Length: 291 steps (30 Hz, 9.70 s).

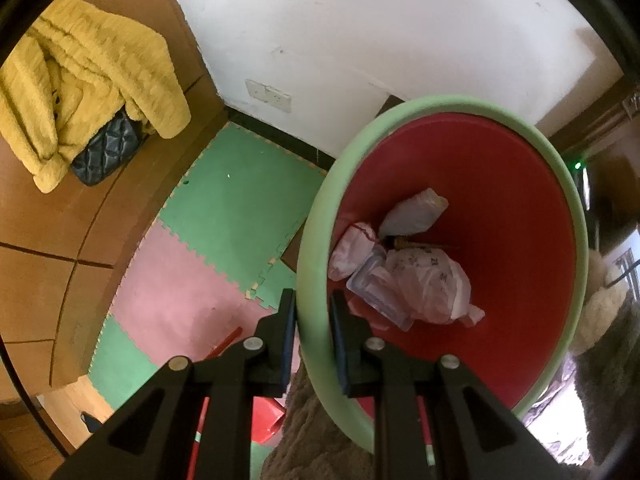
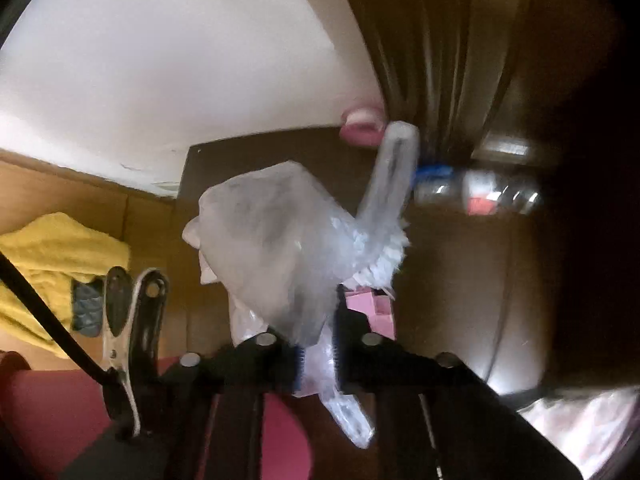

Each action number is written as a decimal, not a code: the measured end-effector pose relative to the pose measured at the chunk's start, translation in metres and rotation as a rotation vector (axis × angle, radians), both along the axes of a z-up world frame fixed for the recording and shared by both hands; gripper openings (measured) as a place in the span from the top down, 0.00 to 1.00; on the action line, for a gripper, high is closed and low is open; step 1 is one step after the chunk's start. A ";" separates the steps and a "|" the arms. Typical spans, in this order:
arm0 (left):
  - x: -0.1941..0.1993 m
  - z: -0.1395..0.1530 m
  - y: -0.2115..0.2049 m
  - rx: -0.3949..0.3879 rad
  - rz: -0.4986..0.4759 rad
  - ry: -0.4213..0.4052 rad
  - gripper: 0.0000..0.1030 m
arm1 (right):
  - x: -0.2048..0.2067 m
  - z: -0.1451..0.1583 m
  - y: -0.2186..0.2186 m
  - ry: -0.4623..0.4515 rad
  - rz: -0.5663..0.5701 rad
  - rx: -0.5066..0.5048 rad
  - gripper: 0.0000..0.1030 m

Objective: Collect trash

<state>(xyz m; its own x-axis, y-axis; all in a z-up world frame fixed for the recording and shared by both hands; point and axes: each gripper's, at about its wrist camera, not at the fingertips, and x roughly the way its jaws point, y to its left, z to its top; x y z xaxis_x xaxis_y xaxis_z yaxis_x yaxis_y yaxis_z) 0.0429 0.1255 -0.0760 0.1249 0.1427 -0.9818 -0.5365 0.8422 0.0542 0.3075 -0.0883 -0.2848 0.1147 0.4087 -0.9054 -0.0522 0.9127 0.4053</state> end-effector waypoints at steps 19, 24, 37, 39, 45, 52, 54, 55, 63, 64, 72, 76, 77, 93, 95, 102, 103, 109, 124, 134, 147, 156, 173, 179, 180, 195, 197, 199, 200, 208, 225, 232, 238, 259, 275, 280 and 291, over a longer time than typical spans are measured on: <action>0.006 0.002 0.004 -0.010 -0.015 -0.035 0.83 | -0.040 0.100 -0.019 -0.211 0.070 0.081 0.95; 0.007 0.003 0.004 -0.022 -0.005 -0.055 0.83 | -0.052 0.141 -0.032 -0.281 0.067 0.091 0.95; 0.004 0.007 0.007 -0.051 0.006 -0.102 0.82 | -0.086 0.222 -0.060 -0.418 0.083 0.082 0.95; 0.004 0.008 0.008 -0.061 0.014 -0.111 0.82 | -0.089 0.226 -0.064 -0.433 0.087 0.080 0.97; 0.005 0.010 0.005 -0.058 0.008 -0.127 0.81 | -0.096 0.240 -0.073 -0.456 0.081 0.100 0.98; 0.004 0.010 0.003 -0.056 0.001 -0.134 0.81 | -0.094 0.193 -0.069 -0.326 0.085 0.025 0.56; 0.004 0.010 0.003 -0.055 -0.003 -0.134 0.81 | -0.088 0.165 -0.066 -0.258 0.096 0.005 0.48; 0.003 0.011 0.002 -0.053 -0.008 -0.130 0.81 | -0.084 0.144 -0.063 -0.211 0.111 -0.006 0.46; 0.003 0.009 -0.001 -0.043 -0.020 -0.095 0.82 | -0.054 0.034 -0.030 -0.012 0.206 -0.067 0.27; 0.004 0.009 -0.001 -0.040 -0.023 -0.089 0.82 | -0.048 0.023 -0.026 0.009 0.210 -0.050 0.27; 0.006 0.005 -0.002 -0.026 -0.027 -0.070 0.82 | -0.032 -0.058 0.002 0.150 0.209 -0.139 0.28; 0.006 0.003 0.003 -0.033 -0.014 -0.064 0.83 | -0.032 -0.062 0.005 0.177 0.188 -0.176 0.94; 0.006 0.003 0.004 -0.037 -0.013 -0.062 0.83 | -0.031 -0.062 0.004 0.194 0.177 -0.159 0.94; 0.002 0.000 0.011 -0.062 -0.009 -0.081 0.83 | -0.051 0.082 -0.039 -0.062 0.116 0.000 0.96; 0.002 0.000 0.010 -0.061 -0.010 -0.086 0.83 | -0.054 0.107 -0.041 -0.102 0.106 0.009 0.96; 0.000 0.000 0.013 -0.067 -0.001 -0.099 0.83 | -0.072 0.191 -0.058 -0.228 0.069 0.072 0.96; -0.001 0.000 0.013 -0.064 0.000 -0.102 0.83 | -0.076 0.202 -0.058 -0.246 0.075 0.077 0.96; -0.002 0.000 0.016 -0.092 0.023 -0.120 0.82 | -0.097 0.260 -0.063 -0.342 0.104 0.105 0.96; -0.005 0.002 0.013 -0.096 0.016 -0.125 0.82 | -0.165 0.366 -0.057 -0.512 0.208 0.247 0.96; -0.008 0.000 0.013 -0.096 0.026 -0.122 0.82 | -0.194 0.360 -0.026 -0.490 0.330 0.279 0.96; -0.010 0.002 0.012 -0.097 0.023 -0.134 0.81 | -0.194 0.346 0.015 -0.447 0.453 0.326 0.96; -0.012 0.002 0.010 -0.092 0.027 -0.130 0.81 | -0.195 0.347 0.040 -0.453 0.537 0.342 0.96; -0.025 0.000 0.010 -0.108 0.061 -0.130 0.80 | -0.194 0.338 0.053 -0.439 0.567 0.315 0.96; -0.025 0.000 0.011 -0.115 0.059 -0.133 0.81 | -0.194 0.320 0.065 -0.400 0.607 0.288 0.96; -0.025 0.000 0.011 -0.117 0.059 -0.134 0.81 | -0.194 0.310 0.072 -0.369 0.646 0.249 0.95; -0.025 -0.001 0.015 -0.127 0.051 -0.137 0.80 | -0.198 0.253 0.092 -0.296 0.694 -0.017 0.77; -0.025 -0.002 0.015 -0.127 0.049 -0.136 0.80 | -0.196 0.251 0.091 -0.288 0.684 -0.023 0.77; -0.024 -0.002 0.014 -0.123 0.046 -0.134 0.80 | -0.195 0.250 0.090 -0.274 0.670 -0.035 0.77; -0.024 -0.002 0.014 -0.122 0.044 -0.134 0.80 | -0.195 0.249 0.089 -0.269 0.667 -0.037 0.77; -0.024 -0.003 0.013 -0.122 0.046 -0.131 0.80 | -0.193 0.245 0.085 -0.237 0.639 -0.030 0.77; -0.014 -0.001 0.004 -0.064 0.006 -0.112 0.81 | -0.188 0.245 0.075 -0.231 0.606 -0.036 0.77; -0.010 0.000 0.002 -0.049 -0.007 -0.115 0.81 | -0.186 0.246 0.070 -0.227 0.585 -0.050 0.77; -0.011 -0.002 0.003 -0.040 -0.011 -0.109 0.82 | -0.180 0.241 0.061 -0.187 0.549 -0.026 0.73; -0.011 -0.002 0.006 -0.042 -0.007 -0.091 0.83 | -0.173 0.249 0.022 -0.235 0.423 -0.042 0.72; -0.008 -0.006 0.010 -0.072 0.010 -0.080 0.82 | -0.170 0.259 -0.042 -0.246 0.250 -0.055 0.72; -0.007 -0.006 0.008 -0.070 -0.008 -0.070 0.82 | -0.173 0.264 -0.062 -0.257 0.197 -0.057 0.72; -0.007 -0.007 0.005 -0.061 -0.017 -0.058 0.82 | -0.189 0.252 -0.128 -0.188 -0.022 0.045 0.72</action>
